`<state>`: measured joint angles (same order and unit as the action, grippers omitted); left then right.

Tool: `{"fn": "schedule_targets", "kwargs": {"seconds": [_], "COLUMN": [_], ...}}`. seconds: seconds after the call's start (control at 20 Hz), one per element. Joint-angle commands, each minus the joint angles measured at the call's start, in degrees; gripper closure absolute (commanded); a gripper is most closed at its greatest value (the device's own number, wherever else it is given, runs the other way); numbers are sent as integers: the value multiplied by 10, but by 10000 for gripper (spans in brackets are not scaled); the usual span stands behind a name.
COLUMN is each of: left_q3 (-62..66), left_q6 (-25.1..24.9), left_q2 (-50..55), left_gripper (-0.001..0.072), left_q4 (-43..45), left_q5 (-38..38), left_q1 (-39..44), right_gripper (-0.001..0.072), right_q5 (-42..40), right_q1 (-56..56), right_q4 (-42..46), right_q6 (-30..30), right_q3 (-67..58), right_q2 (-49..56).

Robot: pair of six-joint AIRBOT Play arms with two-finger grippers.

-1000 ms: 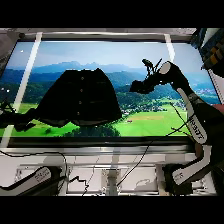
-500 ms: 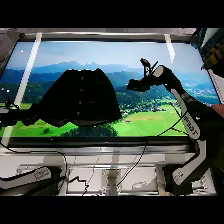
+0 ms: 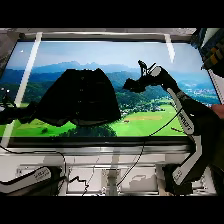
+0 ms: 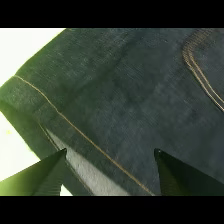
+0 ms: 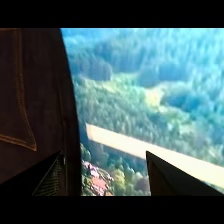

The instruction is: Fold the clothes and pants, and hang the long-sleeved shirts on hangers.

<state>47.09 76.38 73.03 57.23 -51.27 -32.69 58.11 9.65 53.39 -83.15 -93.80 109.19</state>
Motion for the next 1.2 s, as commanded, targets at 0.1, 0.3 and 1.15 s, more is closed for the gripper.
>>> {"fn": "schedule_targets", "kwargs": {"seconds": [0.1, 0.3, 1.15], "left_q3": [1, 1, 24], "left_q6": [47, 53, -135], "left_q2": [-35, 3, 119], "left_gripper": [91, 3, 693], "left_q4": [130, 139, -198], "left_q5": [-35, -12, 137], "left_q1": [-4, -2, 39], "right_gripper": [125, 122, 153], "right_q5": [-4, -4, 45], "right_q1": [3, 20, 69], "right_q4": [-3, -4, 7], "right_q6": [0, 4, -35], "right_q3": [-15, -19, -149], "right_q2": [8, 32, 152]}}
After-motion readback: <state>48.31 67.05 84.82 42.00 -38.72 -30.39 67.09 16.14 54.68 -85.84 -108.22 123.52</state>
